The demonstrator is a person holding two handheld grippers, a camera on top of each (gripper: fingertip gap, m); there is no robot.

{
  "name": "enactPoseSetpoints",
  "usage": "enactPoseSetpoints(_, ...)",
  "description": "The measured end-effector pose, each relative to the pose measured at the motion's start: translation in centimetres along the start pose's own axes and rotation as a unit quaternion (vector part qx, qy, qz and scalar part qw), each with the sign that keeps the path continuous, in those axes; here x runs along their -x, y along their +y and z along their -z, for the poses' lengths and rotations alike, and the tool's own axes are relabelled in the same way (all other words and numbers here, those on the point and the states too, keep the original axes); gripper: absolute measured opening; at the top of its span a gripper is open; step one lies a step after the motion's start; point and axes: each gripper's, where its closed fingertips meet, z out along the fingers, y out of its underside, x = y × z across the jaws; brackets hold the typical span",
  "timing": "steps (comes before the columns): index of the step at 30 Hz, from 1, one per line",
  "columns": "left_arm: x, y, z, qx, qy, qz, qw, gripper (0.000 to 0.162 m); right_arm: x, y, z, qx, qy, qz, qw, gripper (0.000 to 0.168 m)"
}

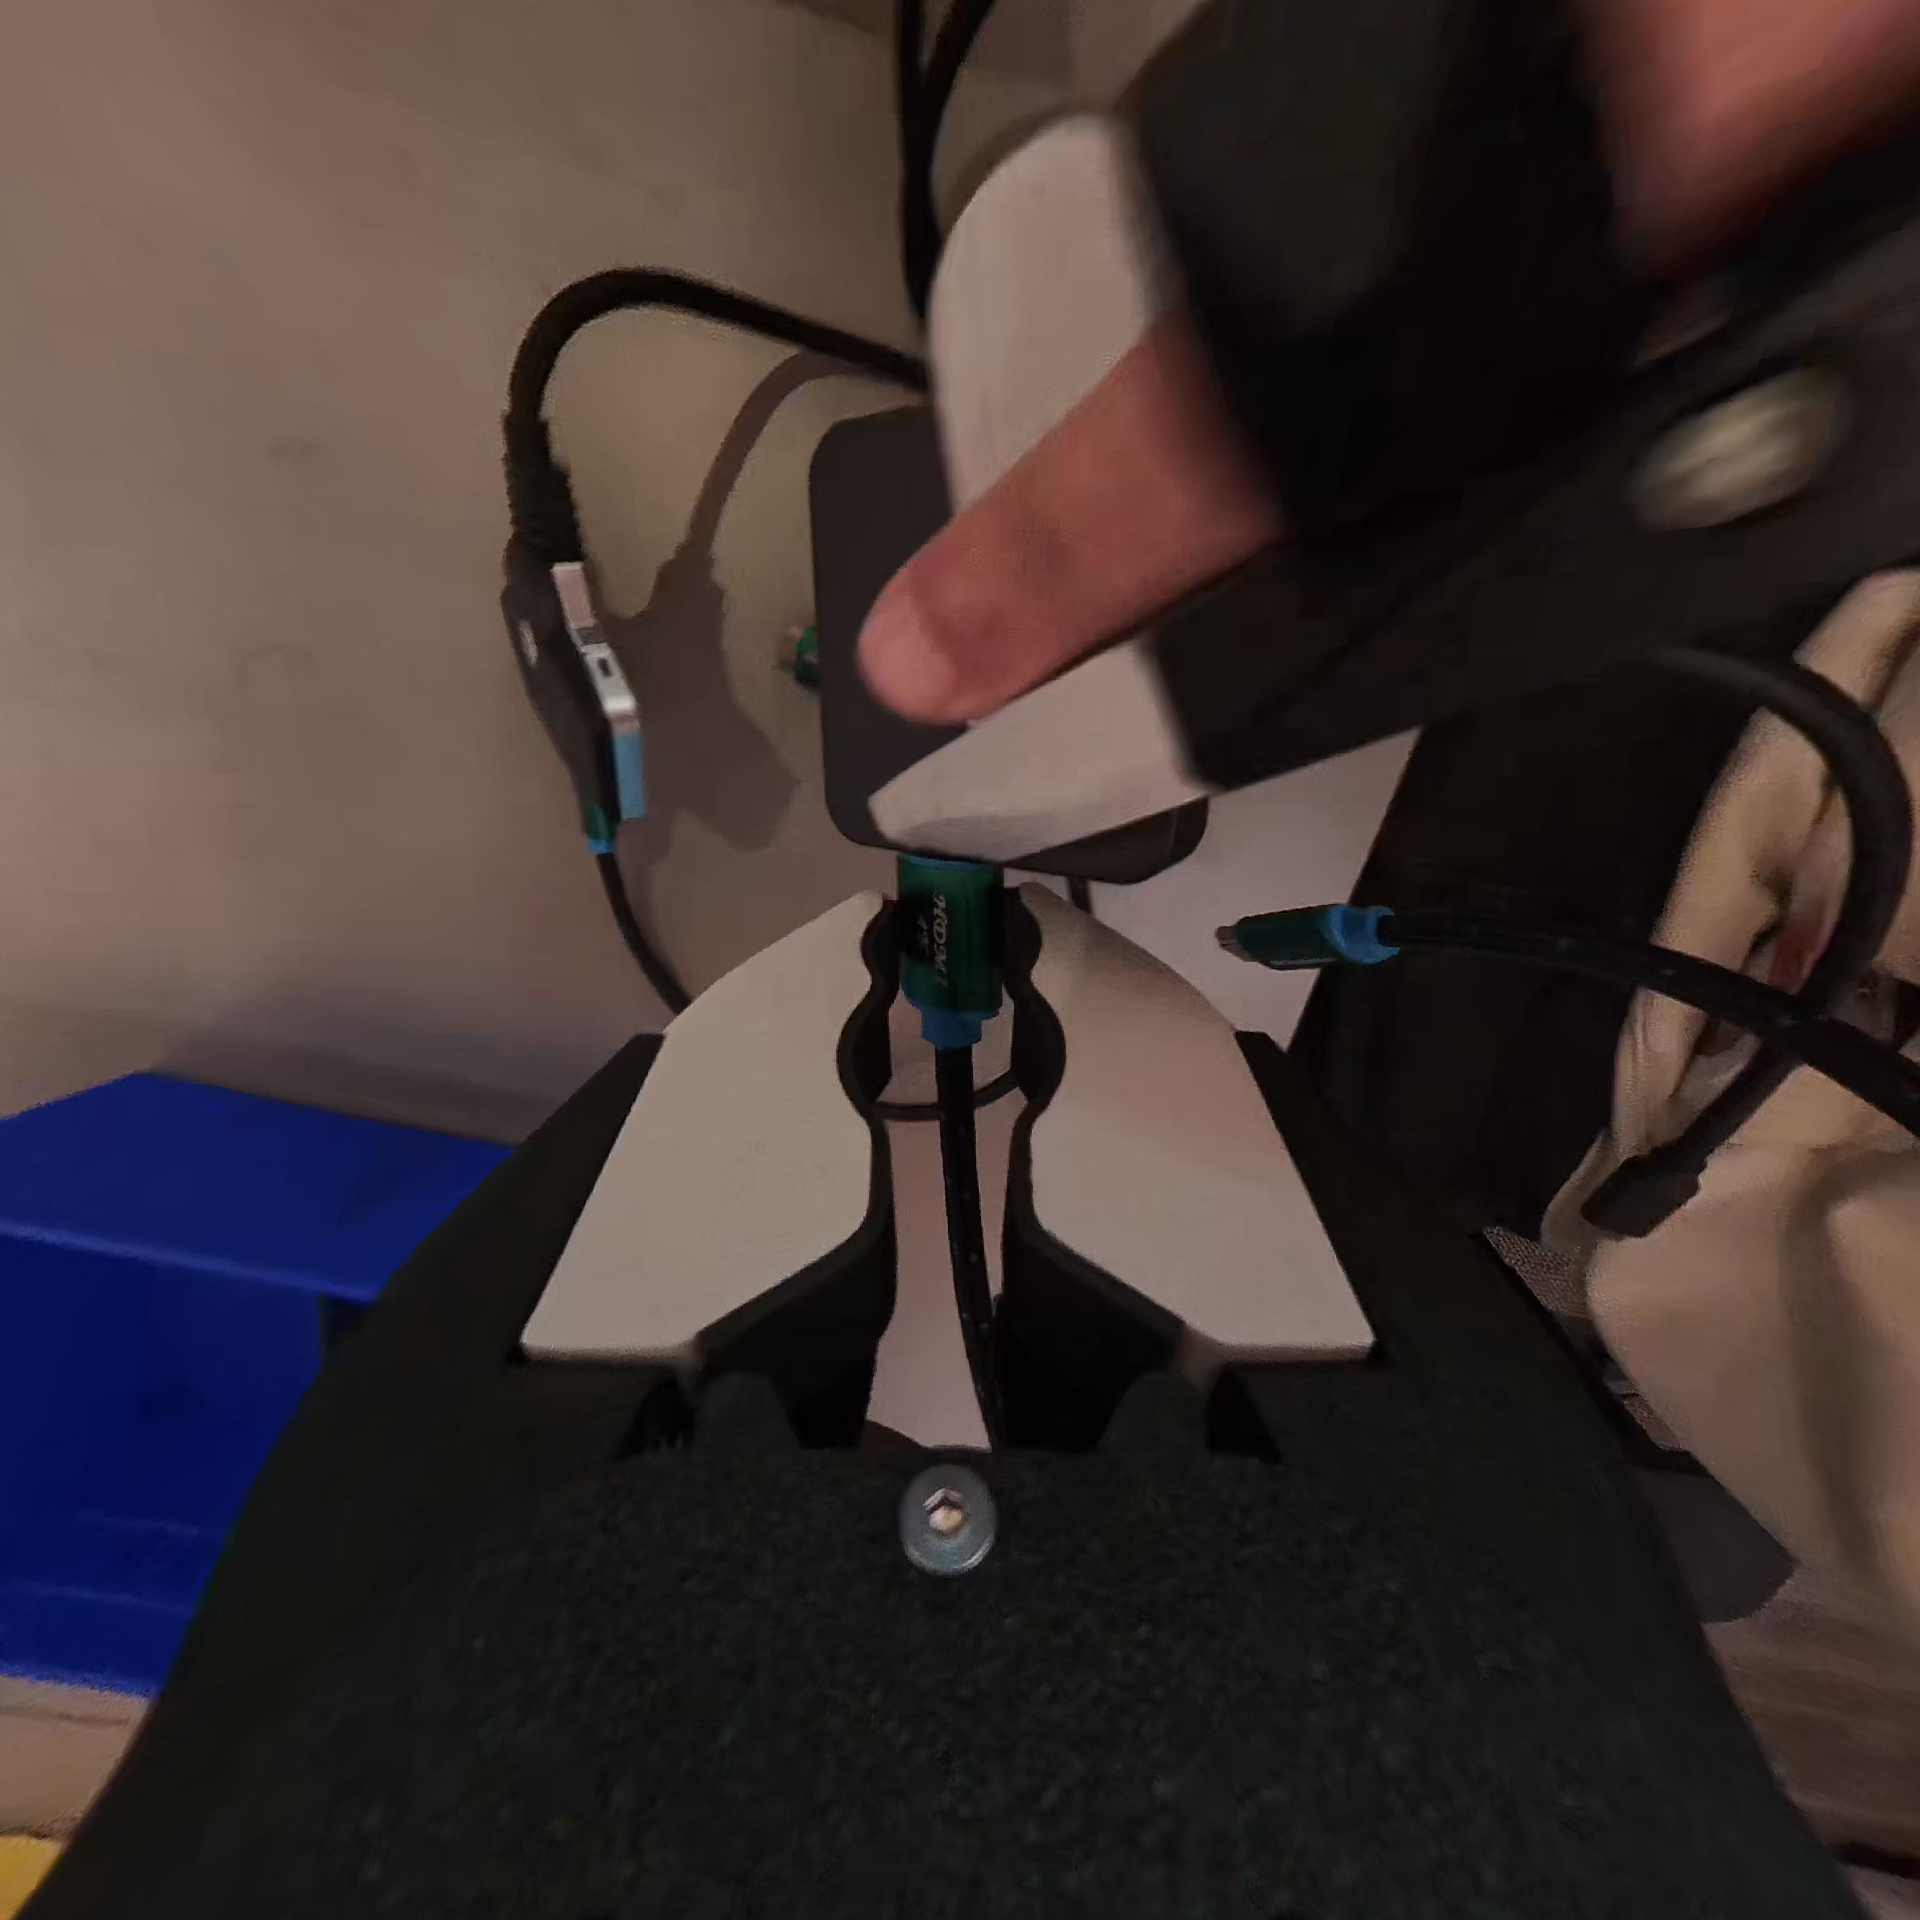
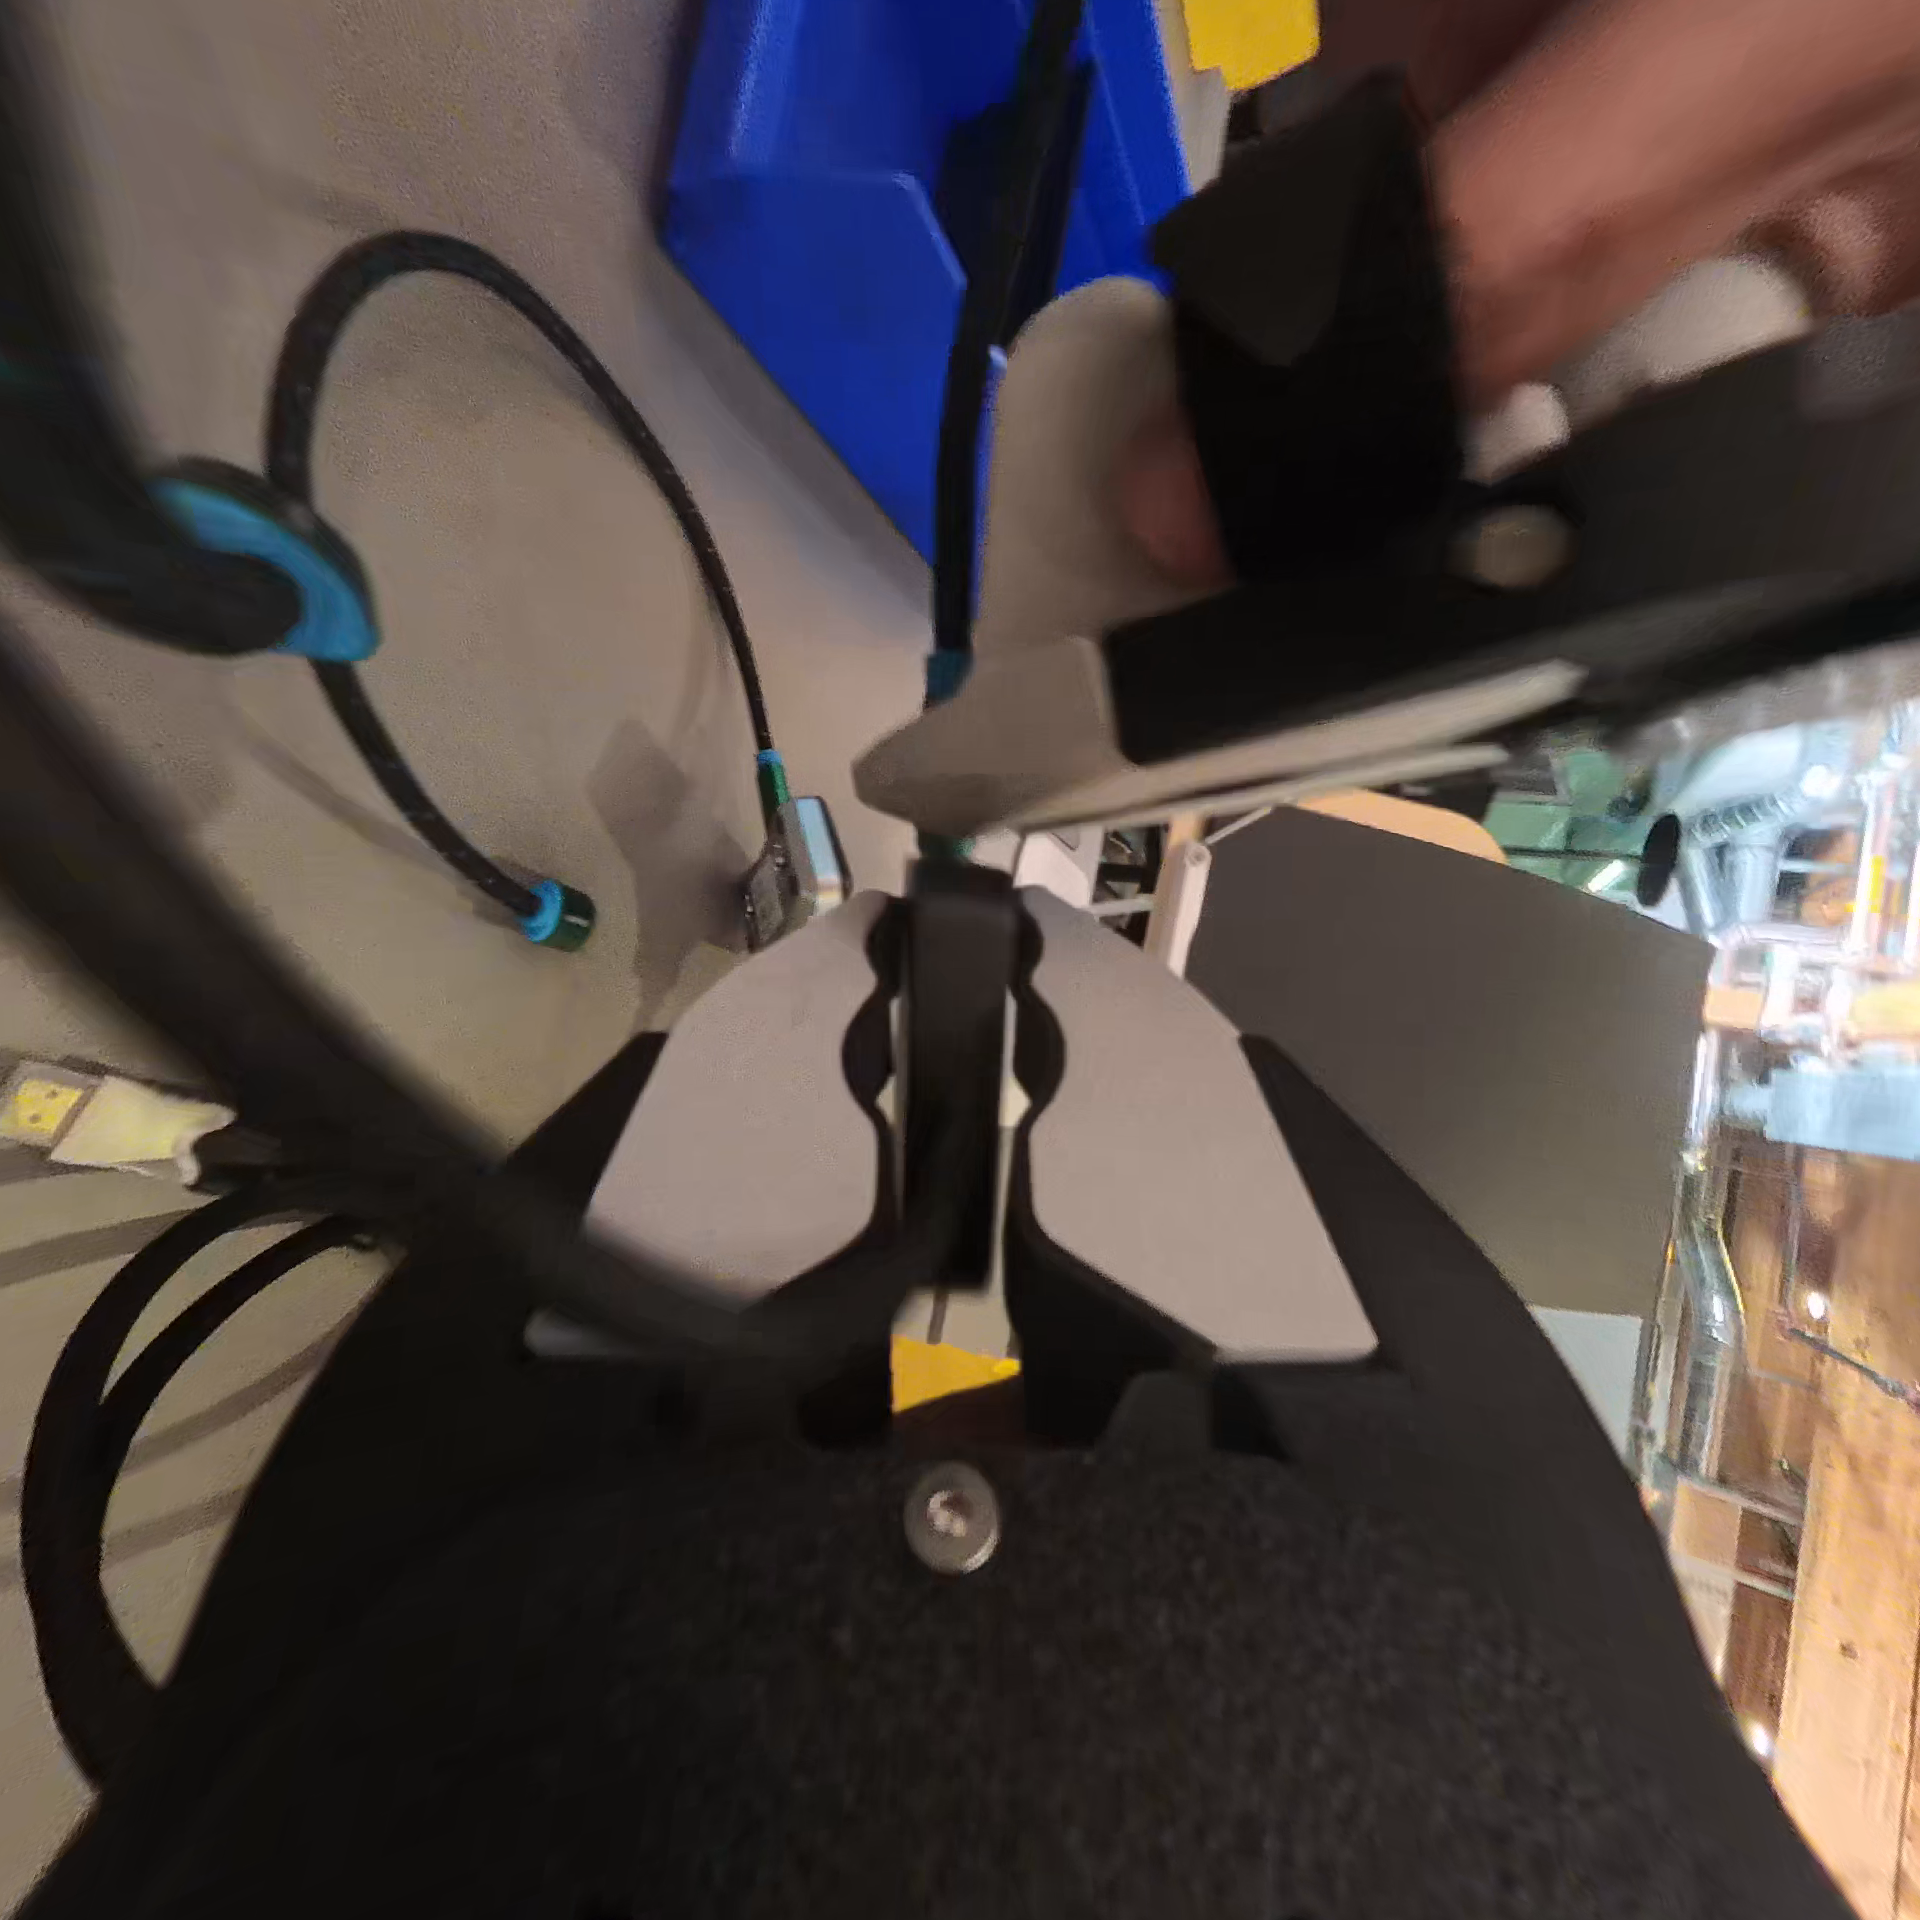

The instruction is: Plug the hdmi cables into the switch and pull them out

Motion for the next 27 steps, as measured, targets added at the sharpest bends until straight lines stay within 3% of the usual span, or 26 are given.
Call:
enactPoseSetpoints(3,0.2,0.1,-0.1,0.010,-0.041,-0.016,0.999,0.018,0.2,0.1,-0.5,-0.011,0.021,-0.007,1.000,0.015)
enactPoseSetpoints(7,0.4,-0.6,0.3,-0.040,-0.031,0.006,0.999,0.019,-0.2,0.6,-0.3,-0.021,0.069,-0.010,0.997,0.016)
enactPoseSetpoints(15,0.1,-0.2,0.4,-0.079,-0.022,0.015,0.997,0.019,-0.2,0.9,-0.4,-0.045,0.077,-0.017,0.996,0.015)
enactPoseSetpoints(17,-0.9,1.2,0.8,-0.085,0.006,0.011,0.996,0.019,0.7,6.6,-1.5,0.087,0.064,0.027,0.994,0.015)
enactPoseSetpoints(18,-0.5,1.9,1.2,-0.093,-0.010,0.022,0.995,0.019,1.3,8.5,-1.4,0.081,0.060,0.002,0.995,0.015)
enactPoseSetpoints(20,0.5,3.7,2.0,-0.098,-0.042,0.034,0.994,0.019,0.8,8.1,0.1,0.018,0.085,-0.045,0.995,0.015)
enactPoseSetpoints(23,1.3,4.7,2.4,-0.126,-0.060,0.063,0.988,0.018,0.2,8.2,0.5,0.009,0.101,-0.072,0.992,0.015)
enactPoseSetpoints(27,4.1,4.8,3.0,-0.200,-0.175,0.128,0.955,0.019,0.3,8.5,0.0,0.005,0.102,-0.094,0.990,0.015)
